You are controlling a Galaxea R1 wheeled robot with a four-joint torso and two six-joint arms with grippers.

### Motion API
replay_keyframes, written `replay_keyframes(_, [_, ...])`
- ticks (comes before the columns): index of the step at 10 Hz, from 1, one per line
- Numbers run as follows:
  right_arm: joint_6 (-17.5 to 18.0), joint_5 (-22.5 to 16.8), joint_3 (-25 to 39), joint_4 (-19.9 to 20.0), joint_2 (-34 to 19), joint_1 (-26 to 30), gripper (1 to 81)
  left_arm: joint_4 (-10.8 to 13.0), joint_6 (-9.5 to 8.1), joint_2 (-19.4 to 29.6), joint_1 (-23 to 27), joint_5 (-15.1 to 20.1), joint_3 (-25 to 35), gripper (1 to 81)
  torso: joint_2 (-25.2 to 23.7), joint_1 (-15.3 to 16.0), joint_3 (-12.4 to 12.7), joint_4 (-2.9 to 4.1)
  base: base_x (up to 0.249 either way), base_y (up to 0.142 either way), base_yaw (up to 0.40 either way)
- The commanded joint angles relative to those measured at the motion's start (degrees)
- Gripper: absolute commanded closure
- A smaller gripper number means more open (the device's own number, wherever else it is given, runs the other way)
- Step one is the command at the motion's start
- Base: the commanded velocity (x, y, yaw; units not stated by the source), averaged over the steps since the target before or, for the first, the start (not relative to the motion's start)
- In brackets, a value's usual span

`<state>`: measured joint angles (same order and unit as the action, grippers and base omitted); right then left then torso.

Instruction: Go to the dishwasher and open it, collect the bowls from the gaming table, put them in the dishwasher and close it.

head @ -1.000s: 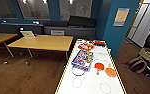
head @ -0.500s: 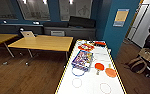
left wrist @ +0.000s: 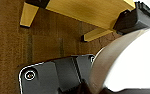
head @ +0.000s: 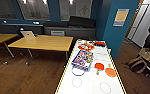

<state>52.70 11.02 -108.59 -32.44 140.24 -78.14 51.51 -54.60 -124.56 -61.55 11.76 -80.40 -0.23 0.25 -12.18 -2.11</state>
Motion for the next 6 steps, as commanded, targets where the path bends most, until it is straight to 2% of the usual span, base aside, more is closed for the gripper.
replay_keyframes(1, [-0.14, -1.08, -1.34, -1.93, -0.73, 0.74, 81.1, 1.93, 0.46, -1.04, 0.51, -2.10, -0.72, 81.1, 0.00, 0.00, 0.00, 0.00, -0.064, 0.000, 0.000])
replay_keyframes(4, [-0.14, -1.09, -3.63, -2.80, 1.47, -0.13, 81.1, 3.51, 0.55, -3.67, -1.78, -2.18, -2.83, 81.1, -0.06, -0.09, 0.02, 0.00, -0.076, 0.000, 0.000])
replay_keyframes(6, [-0.14, -1.01, -5.30, -3.68, 3.05, -0.75, 81.1, 3.95, 0.72, -6.31, -3.44, -2.18, -5.82, 81.1, -0.11, -0.17, 2.32, 0.00, -0.085, 0.000, 0.000])
